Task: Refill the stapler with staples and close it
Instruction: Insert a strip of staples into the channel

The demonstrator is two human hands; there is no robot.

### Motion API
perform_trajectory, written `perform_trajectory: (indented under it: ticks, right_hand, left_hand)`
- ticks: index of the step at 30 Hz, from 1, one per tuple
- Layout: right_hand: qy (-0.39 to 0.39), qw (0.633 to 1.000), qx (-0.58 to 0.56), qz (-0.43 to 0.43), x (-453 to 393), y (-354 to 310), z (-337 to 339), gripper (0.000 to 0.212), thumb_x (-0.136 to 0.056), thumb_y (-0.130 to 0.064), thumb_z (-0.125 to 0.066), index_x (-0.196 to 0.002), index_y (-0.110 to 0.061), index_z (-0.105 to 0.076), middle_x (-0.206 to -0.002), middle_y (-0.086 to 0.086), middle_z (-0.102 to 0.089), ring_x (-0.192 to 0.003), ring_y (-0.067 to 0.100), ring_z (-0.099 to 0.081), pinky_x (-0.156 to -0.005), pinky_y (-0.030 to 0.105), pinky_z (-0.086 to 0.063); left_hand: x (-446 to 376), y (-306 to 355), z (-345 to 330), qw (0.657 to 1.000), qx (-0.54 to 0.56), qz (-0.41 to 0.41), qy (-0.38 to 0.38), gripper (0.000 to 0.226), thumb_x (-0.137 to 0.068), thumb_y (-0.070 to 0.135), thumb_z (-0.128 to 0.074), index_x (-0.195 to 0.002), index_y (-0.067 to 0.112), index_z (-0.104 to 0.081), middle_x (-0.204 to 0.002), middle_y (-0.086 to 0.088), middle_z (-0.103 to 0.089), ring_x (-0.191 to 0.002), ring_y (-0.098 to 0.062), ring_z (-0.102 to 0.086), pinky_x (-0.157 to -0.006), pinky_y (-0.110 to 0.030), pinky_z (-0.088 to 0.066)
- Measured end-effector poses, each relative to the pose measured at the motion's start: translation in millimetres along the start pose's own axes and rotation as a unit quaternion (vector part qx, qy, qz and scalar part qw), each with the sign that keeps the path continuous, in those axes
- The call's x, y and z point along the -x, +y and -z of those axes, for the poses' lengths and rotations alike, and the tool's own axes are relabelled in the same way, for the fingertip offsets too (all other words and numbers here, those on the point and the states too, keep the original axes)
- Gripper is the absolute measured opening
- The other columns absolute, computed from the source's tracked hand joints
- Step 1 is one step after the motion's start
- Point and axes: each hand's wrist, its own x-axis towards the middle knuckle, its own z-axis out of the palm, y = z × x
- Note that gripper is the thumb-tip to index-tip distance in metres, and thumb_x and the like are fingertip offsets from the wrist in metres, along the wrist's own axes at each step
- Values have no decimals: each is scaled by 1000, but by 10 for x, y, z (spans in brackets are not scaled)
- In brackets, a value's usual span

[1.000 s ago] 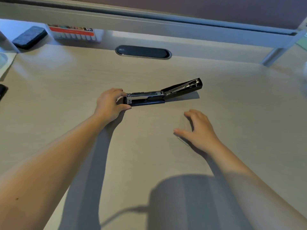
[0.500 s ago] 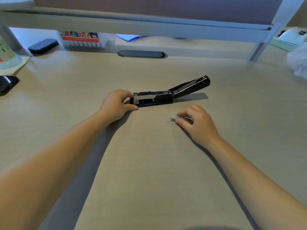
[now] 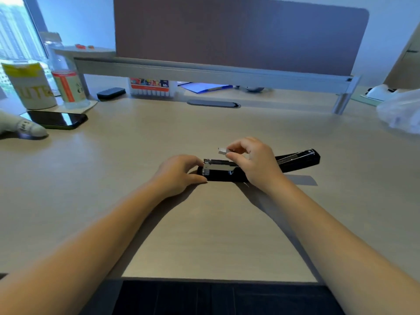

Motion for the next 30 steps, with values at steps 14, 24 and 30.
perform_trajectory:
  ticks: [14,24,30]
  right_hand:
    - [-100,995,-1,-12,-64,48,-68,15,-83,-16,-58,-95,-9,-63,-84,1,-58,-80,18,-53,-74,26,-38]
    - [-80,995,65,6,-32,104,-13,18,-81,-20,-61,-97,-12,-61,-91,-3,-51,-89,14,-47,-76,25,-33]
    - [-109,991,72,13,-1,84,-5,13,-82,-23,-59,-90,-14,-64,-98,7,-57,-95,24,-51,-81,35,-39]
  left_hand:
    - [-82,-99,5,1000,13,-13,6,35,-68,27,-71,-99,17,-61,-98,4,-52,-99,-16,-46,-92,-38,-38]
    - [-77,-99,0,1000,11,-14,1,36,-69,27,-70,-103,17,-60,-104,3,-52,-98,-11,-40,-87,-29,-32]
    - [-73,-92,-10,1000,8,-15,4,36,-70,26,-69,-103,16,-60,-117,-5,-57,-97,-10,-40,-85,-27,-31]
